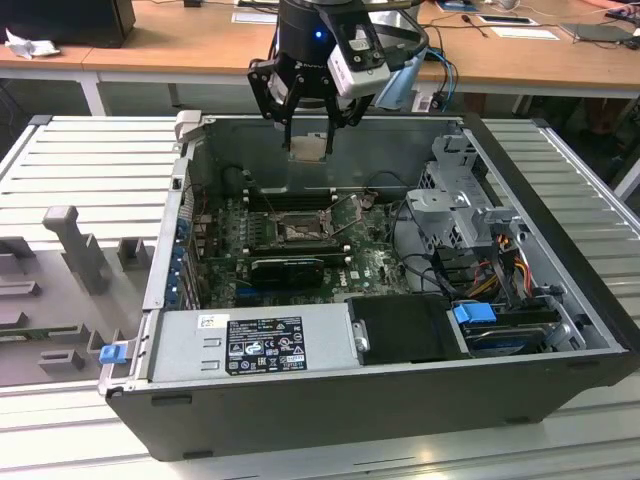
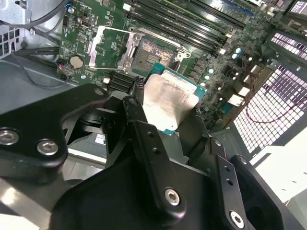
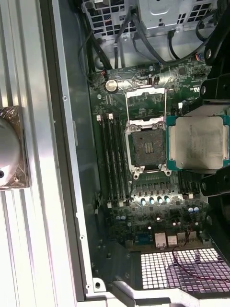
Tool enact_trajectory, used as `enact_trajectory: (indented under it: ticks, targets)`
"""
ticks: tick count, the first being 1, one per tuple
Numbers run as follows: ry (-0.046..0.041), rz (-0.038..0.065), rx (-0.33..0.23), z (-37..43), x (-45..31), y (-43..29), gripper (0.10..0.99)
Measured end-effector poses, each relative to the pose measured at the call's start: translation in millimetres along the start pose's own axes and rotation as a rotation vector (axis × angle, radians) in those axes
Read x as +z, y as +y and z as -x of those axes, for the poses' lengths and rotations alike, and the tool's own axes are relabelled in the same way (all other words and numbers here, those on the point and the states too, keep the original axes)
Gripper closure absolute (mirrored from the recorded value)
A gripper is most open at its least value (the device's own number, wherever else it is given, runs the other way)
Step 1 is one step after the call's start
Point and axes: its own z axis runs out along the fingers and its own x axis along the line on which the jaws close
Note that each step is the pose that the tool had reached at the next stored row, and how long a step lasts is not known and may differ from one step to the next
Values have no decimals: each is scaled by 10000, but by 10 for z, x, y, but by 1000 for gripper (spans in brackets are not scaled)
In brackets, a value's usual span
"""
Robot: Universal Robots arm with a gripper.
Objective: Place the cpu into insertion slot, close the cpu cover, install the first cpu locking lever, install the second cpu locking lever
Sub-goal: 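Place the cpu into insertion slot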
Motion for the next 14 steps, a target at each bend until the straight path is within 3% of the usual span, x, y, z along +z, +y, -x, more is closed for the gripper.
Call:
enact_trajectory:
  ticks: [14]
  targets:
    - [-67, 15, 752, 0, 0, 0, 557]
